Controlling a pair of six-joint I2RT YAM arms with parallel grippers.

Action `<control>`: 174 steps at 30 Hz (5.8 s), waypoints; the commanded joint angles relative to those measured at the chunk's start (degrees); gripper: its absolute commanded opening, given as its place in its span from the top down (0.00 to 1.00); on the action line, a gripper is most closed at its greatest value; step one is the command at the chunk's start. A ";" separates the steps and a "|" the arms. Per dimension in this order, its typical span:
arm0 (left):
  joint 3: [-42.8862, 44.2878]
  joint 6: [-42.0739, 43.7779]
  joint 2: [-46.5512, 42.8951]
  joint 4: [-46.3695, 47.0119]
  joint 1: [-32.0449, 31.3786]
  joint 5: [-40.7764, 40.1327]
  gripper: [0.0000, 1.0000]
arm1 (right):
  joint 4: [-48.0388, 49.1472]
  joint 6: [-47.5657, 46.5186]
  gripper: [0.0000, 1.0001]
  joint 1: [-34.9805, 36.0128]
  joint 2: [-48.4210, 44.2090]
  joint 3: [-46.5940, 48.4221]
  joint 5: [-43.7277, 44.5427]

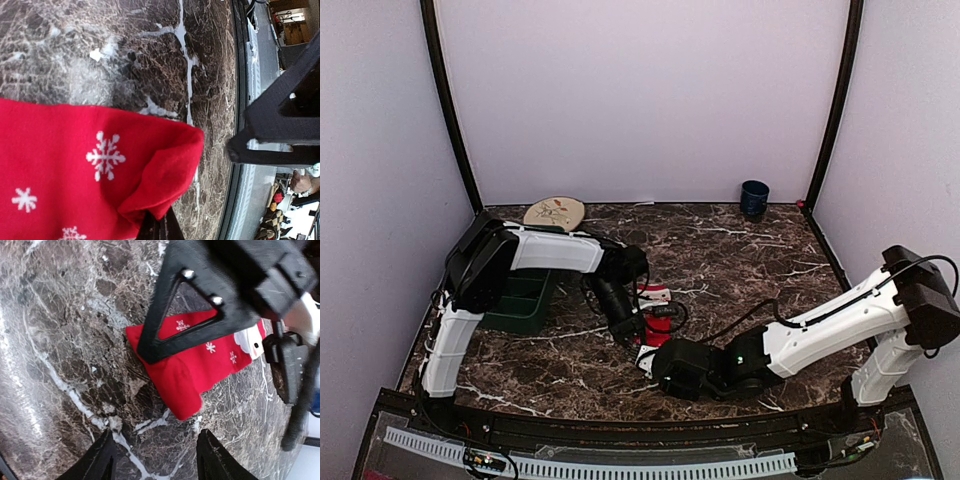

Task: Roll the socks
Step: Roll the sock at the center of the board.

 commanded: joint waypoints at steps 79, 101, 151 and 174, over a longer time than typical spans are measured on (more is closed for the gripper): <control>3.93 -2.70 2.53 -2.39 1.78 1.23 0.98 | -4.94 -15.31 0.89 -12.96 12.69 8.56 -17.88; -0.22 -8.88 -1.46 1.08 5.61 -8.75 0.73 | -9.82 -8.94 1.00 -14.94 13.69 14.02 -22.95; -45.28 -16.57 -36.68 51.29 -0.85 -33.02 0.66 | -6.81 22.46 1.00 -31.99 16.98 13.14 -75.06; -52.48 -4.15 -41.09 62.10 -16.84 -45.07 0.53 | -5.23 27.04 1.00 -34.32 19.85 13.20 -81.80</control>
